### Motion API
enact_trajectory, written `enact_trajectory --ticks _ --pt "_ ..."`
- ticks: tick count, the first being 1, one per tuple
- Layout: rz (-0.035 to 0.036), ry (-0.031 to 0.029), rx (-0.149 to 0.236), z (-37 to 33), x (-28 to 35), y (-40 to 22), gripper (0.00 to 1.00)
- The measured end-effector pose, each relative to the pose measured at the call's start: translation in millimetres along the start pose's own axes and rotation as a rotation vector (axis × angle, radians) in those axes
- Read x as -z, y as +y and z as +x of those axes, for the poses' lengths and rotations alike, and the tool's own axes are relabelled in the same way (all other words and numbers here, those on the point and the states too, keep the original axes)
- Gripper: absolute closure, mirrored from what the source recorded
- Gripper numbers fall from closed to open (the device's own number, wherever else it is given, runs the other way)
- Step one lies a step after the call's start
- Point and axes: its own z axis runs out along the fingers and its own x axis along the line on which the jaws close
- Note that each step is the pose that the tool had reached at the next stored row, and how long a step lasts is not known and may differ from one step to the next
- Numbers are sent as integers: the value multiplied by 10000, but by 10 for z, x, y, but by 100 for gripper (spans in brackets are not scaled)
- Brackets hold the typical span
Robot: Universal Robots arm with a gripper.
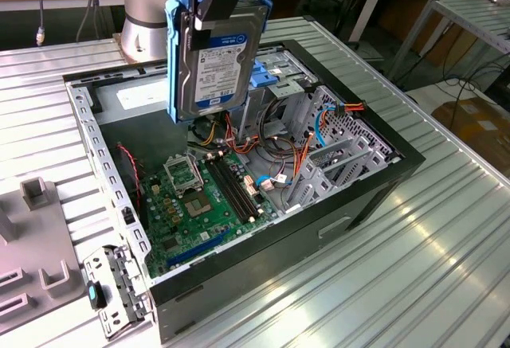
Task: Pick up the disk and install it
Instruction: 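Insert the disk into the insertion slot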
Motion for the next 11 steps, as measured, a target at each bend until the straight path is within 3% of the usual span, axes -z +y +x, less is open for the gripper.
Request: enact_trajectory --ticks 11 --pt "0 0 1 55 -1 -2 63"
